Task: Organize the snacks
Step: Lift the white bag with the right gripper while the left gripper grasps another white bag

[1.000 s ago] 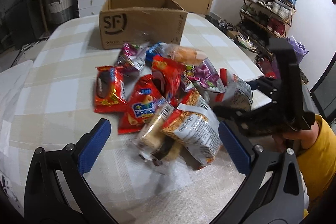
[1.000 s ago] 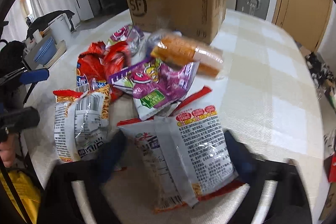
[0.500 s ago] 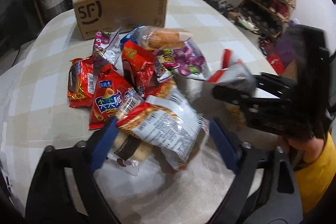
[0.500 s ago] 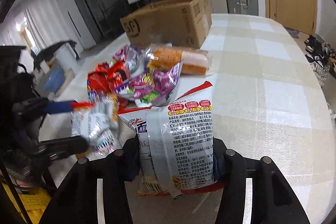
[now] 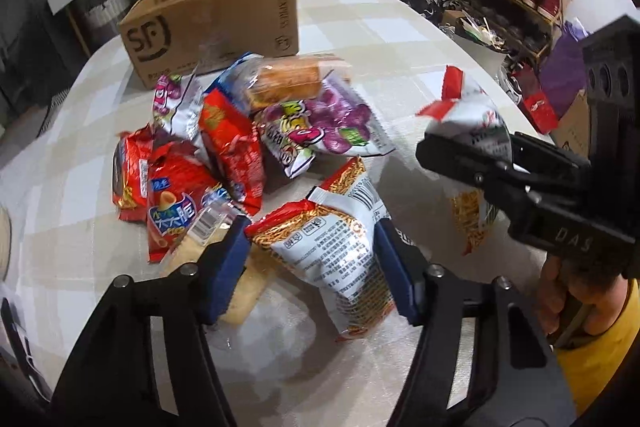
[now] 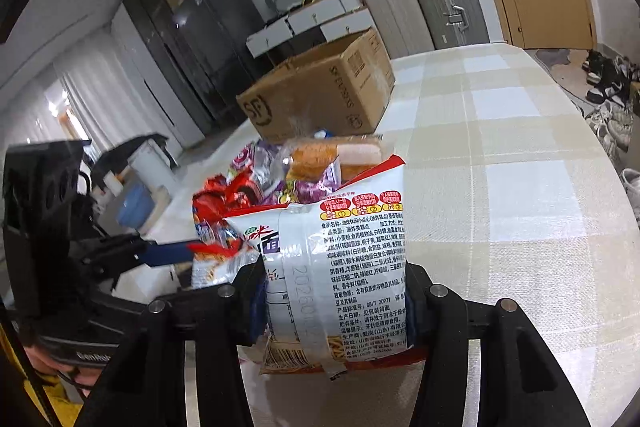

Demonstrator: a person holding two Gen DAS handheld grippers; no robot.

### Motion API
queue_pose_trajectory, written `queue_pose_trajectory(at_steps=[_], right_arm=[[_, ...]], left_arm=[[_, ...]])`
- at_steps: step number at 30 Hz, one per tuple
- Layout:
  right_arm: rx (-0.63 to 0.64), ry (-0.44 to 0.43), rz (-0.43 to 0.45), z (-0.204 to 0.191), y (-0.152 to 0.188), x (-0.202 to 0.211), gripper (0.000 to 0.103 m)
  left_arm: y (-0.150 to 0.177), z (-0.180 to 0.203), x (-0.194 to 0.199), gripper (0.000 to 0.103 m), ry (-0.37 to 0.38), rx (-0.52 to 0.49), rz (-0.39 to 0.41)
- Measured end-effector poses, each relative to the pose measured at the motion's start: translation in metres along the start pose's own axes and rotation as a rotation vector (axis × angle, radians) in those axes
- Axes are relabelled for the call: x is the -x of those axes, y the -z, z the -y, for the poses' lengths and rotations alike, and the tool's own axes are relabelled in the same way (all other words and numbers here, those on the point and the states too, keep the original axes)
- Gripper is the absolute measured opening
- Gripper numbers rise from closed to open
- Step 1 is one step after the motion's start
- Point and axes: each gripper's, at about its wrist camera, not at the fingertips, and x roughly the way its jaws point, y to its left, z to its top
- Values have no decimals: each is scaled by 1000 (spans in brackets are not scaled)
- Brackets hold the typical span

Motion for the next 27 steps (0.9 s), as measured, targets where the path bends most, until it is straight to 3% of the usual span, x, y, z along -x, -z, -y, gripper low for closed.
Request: queue_pose_trajectory(at_steps=[2,3,15,27], right_arm=[[-10,-9,14,2,1,3,51],[-14,-14,19,3,0,4,51],[-34,-12,34,7,2,6,51],[-42,5,60,3,0,18,51]], left_arm=[[1,2,2,50,9,-11,6],[1,3,3,34,30,-15,5],[8,9,16,25,108,-46,15],[9,-22,62,25,176,4,115]])
